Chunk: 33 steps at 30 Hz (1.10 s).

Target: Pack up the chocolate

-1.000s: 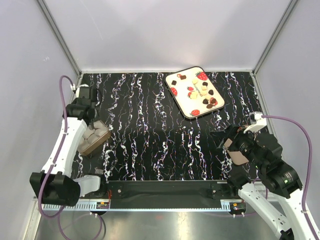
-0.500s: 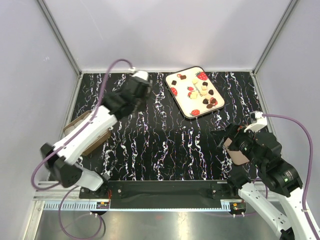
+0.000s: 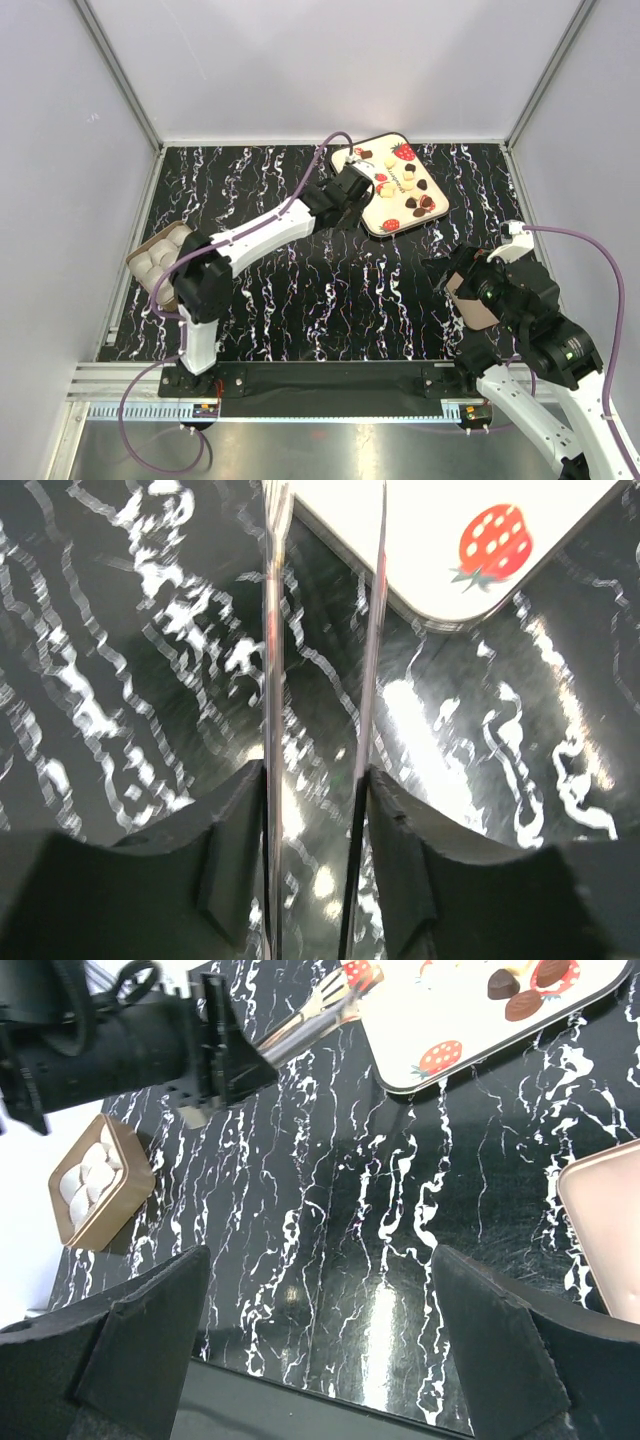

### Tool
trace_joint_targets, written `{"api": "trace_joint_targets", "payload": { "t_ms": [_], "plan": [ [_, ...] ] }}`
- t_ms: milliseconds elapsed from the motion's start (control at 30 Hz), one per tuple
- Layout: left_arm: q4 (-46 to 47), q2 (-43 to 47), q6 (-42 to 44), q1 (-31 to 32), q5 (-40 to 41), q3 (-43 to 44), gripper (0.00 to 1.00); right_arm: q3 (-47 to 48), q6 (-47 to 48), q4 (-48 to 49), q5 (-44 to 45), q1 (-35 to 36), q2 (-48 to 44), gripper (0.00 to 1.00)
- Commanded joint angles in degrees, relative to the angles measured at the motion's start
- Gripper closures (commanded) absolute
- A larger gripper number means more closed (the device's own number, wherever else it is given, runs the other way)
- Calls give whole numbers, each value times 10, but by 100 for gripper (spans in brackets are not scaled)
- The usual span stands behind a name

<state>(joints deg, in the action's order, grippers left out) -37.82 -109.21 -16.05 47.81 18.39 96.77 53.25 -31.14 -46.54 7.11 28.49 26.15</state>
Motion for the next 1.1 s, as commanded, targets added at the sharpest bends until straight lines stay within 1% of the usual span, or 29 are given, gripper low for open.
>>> {"api": "trace_joint_targets", "payload": {
  "t_ms": [0, 233, 400, 733, 1067],
  "plan": [
    [80, -29, 19, 5, -26, 46, 52, 23, 7, 1, 23, 4, 1, 0],
    [93, -102, 15, 14, -20, 92, 50, 20, 11, -7, 29, 4, -3, 0],
    [85, -148, 14, 15, -13, 131, 48, 18, 11, -5, 33, 4, -5, 0],
    [80, -166, 11, 17, 5, 143, 49, 15, 14, 4, 32, 4, 4, 0],
    [77, -182, 17, 17, -2, 157, 51, 19, 12, 4, 33, 4, 2, 0]
  ]
}}
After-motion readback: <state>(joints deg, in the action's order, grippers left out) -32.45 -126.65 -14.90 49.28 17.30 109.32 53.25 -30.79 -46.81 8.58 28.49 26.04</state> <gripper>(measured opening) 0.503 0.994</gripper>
